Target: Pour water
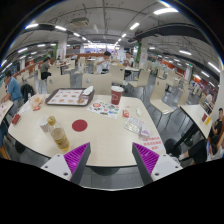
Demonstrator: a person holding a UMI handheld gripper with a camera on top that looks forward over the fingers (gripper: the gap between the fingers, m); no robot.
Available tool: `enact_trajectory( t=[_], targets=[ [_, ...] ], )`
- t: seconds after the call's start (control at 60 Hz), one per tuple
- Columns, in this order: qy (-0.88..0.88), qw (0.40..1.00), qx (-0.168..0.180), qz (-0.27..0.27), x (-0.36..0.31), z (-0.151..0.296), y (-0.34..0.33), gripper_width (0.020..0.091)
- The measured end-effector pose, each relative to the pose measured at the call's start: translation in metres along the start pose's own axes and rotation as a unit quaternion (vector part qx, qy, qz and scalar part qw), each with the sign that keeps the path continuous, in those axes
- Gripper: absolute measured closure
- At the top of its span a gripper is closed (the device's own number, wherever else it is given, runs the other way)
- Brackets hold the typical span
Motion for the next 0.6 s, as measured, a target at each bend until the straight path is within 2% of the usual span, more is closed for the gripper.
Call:
enact_trajectory(
  t=[0.283,0.5,0.6],
  targets=[
    [-0.004,1.0,-0.006,0.015,-0.022,-0.014,0.007,0.0251],
    [-0.003,0.998,-0.006,0.069,-0.092,-0.037,0.019,0.0245],
    [0.002,0.996,0.008,0.093,-0.127,-0.037,0.03,0.025]
  ],
)
Point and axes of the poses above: the point between the fingertips, and its own axes, seen from behind it with the camera up: x to the right, z up, y forward, the way the camera looks, the point moved 9 cm from there along -y, backward, against the way the camera looks, and after that the axes turned 6 degrees about -x, right-handed, at the moved point
